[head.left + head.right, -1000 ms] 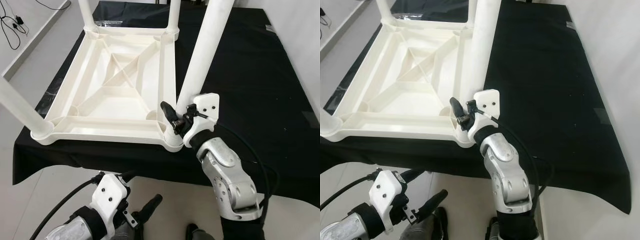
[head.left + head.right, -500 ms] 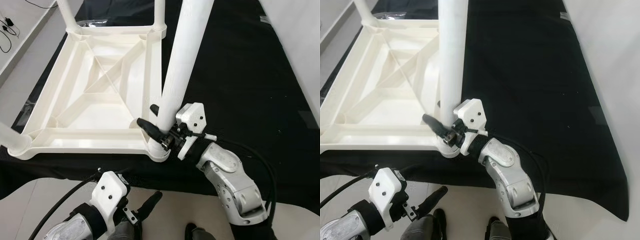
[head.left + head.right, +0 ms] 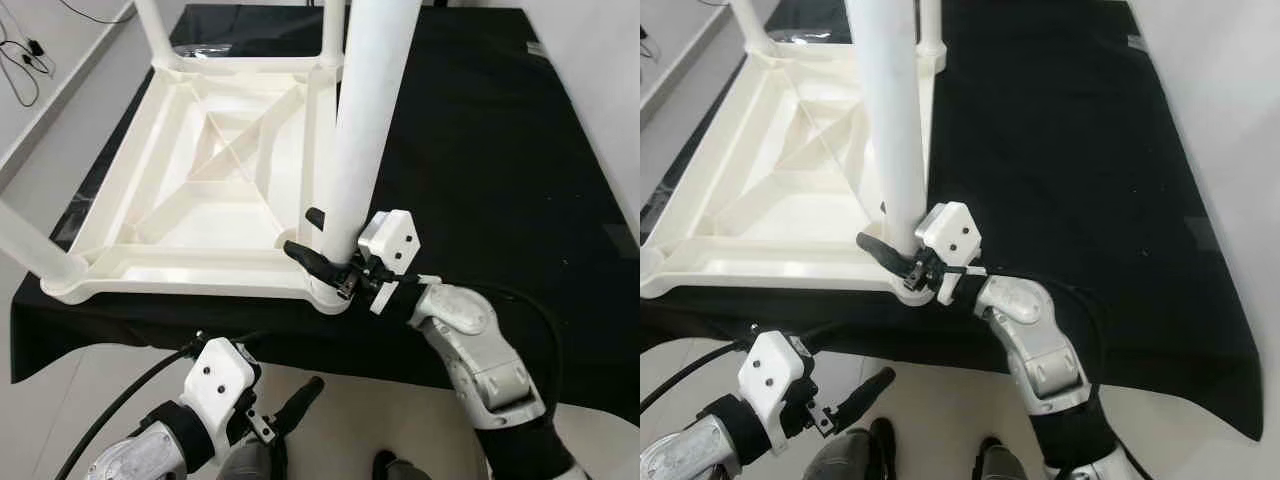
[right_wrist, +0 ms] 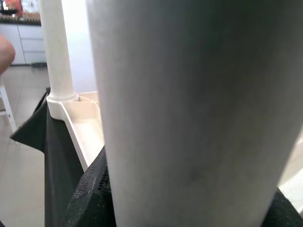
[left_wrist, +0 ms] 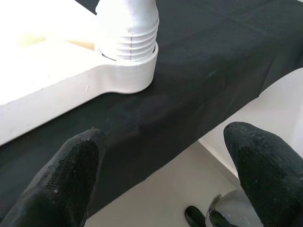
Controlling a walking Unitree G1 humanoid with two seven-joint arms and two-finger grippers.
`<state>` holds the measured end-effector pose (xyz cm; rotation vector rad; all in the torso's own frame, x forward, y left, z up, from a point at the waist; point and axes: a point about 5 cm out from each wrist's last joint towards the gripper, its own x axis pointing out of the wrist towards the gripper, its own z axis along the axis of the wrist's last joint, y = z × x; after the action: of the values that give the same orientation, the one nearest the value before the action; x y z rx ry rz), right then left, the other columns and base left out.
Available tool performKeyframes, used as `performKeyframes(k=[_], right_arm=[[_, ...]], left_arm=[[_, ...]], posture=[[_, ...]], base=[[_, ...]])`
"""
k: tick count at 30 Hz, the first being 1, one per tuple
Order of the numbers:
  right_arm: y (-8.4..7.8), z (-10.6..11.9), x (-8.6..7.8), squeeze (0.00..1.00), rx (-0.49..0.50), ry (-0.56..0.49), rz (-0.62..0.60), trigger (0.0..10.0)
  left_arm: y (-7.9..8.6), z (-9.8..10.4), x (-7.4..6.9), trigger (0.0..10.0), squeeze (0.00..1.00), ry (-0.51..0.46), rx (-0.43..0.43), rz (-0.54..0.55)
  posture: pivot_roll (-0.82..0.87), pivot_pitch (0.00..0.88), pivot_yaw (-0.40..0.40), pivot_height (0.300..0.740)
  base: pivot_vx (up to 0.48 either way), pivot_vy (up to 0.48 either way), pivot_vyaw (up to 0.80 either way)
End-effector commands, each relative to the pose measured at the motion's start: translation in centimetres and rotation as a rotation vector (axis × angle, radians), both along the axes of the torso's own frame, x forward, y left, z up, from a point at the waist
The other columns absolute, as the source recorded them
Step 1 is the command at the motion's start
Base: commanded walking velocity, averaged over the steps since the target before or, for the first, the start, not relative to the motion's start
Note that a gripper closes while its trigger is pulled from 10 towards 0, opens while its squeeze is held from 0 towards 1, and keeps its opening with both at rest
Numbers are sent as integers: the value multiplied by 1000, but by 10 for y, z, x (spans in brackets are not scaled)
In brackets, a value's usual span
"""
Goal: Building children table
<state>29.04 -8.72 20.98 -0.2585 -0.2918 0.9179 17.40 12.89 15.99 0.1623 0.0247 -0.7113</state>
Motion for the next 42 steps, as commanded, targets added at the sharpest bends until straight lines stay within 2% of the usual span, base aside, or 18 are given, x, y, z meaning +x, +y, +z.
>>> performKeyframes(k=[1,4,6,13,16,21,23,24,27,30,34,36,38,42], right_arm=[[-14,-28,6,0,-96,108,-61,10000],[-14,-28,9,0,-142,117,-33,10000],[-14,-26,15,0,-171,158,-29,10000],[-14,-23,24,0,-167,248,-26,10000],[-17,-18,35,0,-135,333,-99,10000],[-19,-16,41,0,-85,361,-173,10000],[-20,-21,41,0,-89,377,-200,10000],[-21,-32,38,0,-77,399,-270,10000],[-24,-38,36,0,-56,391,-332,10000],[-29,-40,32,0,-30,323,-386,10000],[-29,-38,24,0,4,231,-352,10000],[-32,-39,23,0,1,211,-357,10000],[-38,-43,25,0,-43,176,-381,10000],[-44,-44,30,0,-49,190,-449,10000]], left_arm=[[-1,-4,-2,10000,0,18,2,-1],[-2,-4,-1,10000,0,17,2,-4],[-2,-5,-1,10000,0,17,1,-6],[-2,-5,-1,10000,0,19,-2,-5],[-3,-6,-2,10000,0,20,-5,-6],[-3,-6,-2,10000,0,22,-6,-7],[-3,-6,-2,10000,0,22,-6,-7],[-3,-6,-3,10000,0,22,-6,-7],[-3,-6,-3,10000,0,21,-6,-7],[-4,-6,-2,10000,0,19,-5,-10],[-3,-5,-1,10000,0,19,-3,-15],[-3,-5,-1,10000,0,18,-2,-18],[-4,-5,0,10000,0,17,-1,-23],[-4,-3,1,10000,0,12,0,-24]], posture=[[59,285,15,740],[56,285,15,740],[54,282,13,740],[49,280,10,740],[45,277,7,740],[46,276,4,740],[46,276,3,740],[46,276,3,740],[46,277,5,740],[45,278,9,740],[42,283,23,740],[42,283,23,740],[44,285,31,740],[46,288,37,740]], base=[[0,0,0],[0,0,0],[0,0,0],[0,0,0],[0,0,0],[0,0,0],[0,0,0],[0,0,0],[0,0,0],[0,0,0],[0,0,0],[0,0,0],[0,0,0],[0,0,0]])
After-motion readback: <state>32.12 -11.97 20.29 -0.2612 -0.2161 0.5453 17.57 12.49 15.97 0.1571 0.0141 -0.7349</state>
